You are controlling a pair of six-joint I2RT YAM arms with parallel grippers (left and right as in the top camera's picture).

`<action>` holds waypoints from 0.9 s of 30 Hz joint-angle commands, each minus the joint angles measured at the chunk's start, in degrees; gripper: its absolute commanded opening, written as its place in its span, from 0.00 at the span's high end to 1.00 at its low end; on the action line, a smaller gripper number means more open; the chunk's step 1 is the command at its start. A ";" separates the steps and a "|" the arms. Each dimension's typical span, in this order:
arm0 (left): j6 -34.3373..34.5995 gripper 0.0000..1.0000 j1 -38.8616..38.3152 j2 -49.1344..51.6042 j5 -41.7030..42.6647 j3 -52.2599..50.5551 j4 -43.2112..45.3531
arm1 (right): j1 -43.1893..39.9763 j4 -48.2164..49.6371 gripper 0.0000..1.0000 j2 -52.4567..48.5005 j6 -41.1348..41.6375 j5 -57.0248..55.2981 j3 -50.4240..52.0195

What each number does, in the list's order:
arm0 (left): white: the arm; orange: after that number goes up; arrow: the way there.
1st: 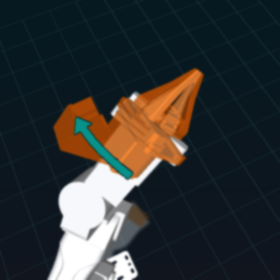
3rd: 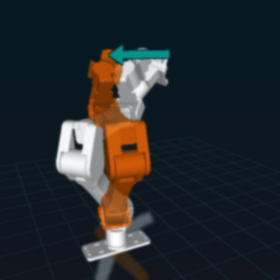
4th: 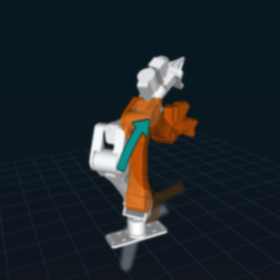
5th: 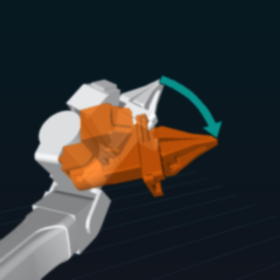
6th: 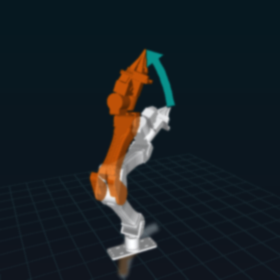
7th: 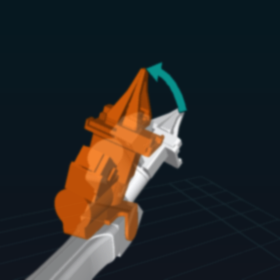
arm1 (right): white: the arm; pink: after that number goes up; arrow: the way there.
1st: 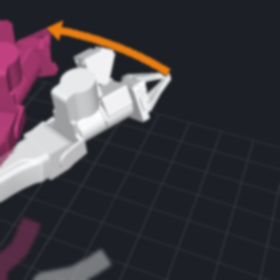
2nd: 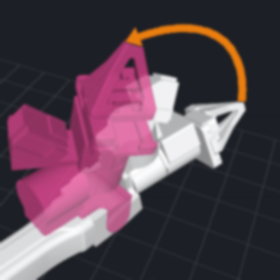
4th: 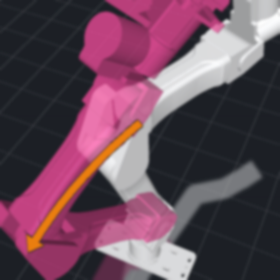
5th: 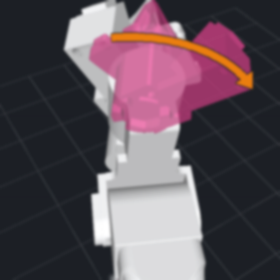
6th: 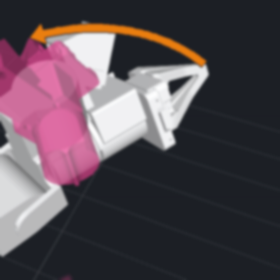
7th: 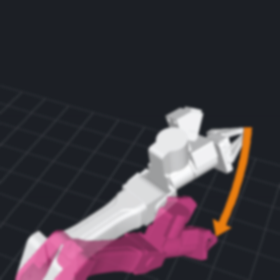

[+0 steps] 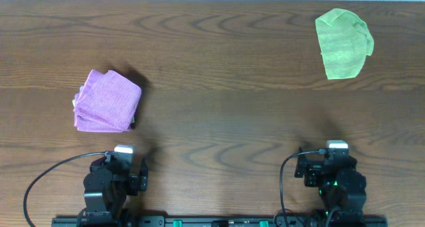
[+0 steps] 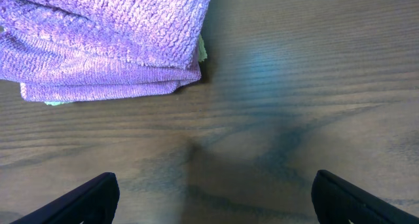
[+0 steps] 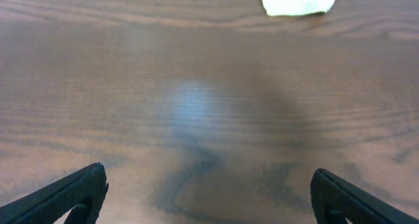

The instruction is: Fold the cloth

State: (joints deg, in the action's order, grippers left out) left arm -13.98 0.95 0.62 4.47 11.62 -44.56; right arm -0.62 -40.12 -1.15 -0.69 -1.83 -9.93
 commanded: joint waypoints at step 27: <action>-1.05 0.05 -0.26 -0.42 -0.61 -1.27 -1.88 | -10.51 7.78 0.01 -51.54 13.97 -4.79 -34.18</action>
State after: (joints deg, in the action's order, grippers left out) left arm -14.00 0.95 0.60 4.43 11.60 -44.56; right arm -9.76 -32.77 -48.36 11.22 -6.26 -40.91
